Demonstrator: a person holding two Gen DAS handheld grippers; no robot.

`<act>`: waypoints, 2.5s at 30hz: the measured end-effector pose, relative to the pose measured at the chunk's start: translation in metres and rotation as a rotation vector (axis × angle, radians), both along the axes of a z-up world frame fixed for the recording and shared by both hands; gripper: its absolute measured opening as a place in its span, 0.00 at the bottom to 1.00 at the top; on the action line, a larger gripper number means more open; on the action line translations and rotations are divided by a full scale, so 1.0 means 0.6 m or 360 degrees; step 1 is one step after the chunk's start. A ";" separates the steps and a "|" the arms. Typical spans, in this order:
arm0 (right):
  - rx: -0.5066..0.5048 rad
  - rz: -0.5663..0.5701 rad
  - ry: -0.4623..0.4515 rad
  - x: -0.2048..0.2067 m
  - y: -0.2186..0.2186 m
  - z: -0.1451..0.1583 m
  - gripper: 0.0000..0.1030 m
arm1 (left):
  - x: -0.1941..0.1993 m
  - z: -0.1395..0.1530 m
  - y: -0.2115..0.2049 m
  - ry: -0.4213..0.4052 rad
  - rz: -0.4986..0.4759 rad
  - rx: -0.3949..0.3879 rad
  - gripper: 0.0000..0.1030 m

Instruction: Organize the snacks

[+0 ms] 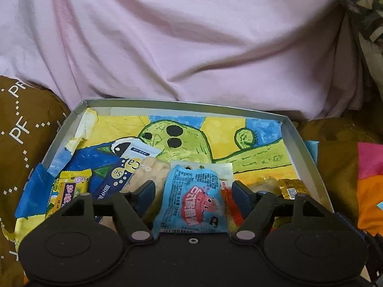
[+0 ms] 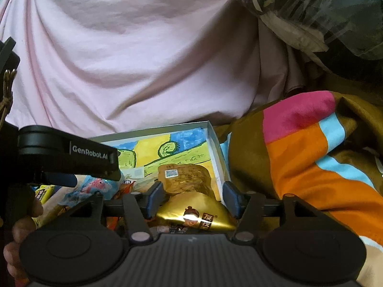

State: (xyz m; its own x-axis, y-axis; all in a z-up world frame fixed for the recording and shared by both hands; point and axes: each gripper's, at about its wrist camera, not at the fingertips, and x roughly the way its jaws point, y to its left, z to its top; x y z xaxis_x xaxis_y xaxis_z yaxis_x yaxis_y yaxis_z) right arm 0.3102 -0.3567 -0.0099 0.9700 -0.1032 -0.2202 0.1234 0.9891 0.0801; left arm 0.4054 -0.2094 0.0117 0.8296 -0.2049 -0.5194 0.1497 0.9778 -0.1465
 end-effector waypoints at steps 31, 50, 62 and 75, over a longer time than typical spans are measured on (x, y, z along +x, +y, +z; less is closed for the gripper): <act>-0.0031 -0.0029 -0.0206 -0.082 0.034 0.054 1.00 | -0.145 0.085 0.085 -0.0351 0.0214 0.0019 0.99; -0.0047 -0.0076 -0.0308 -0.182 0.049 0.083 1.00 | -0.274 0.097 0.152 -0.0343 0.0291 0.0049 0.99; -0.0064 -0.0103 -0.0389 -0.241 0.068 0.093 1.00 | -0.341 0.086 0.178 -0.0361 0.0316 0.0076 0.99; -0.0090 -0.0010 -0.0299 -0.295 0.109 0.064 1.00 | -0.410 0.060 0.204 -0.0419 0.0397 0.0099 0.99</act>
State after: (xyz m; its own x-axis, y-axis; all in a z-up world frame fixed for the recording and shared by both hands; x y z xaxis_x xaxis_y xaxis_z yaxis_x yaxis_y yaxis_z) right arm 0.1332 -0.2915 0.0288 0.9928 -0.1164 -0.0290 0.1177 0.9920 0.0466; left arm 0.1597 -0.0868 0.0479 0.9569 0.0458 -0.2869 -0.0697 0.9949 -0.0735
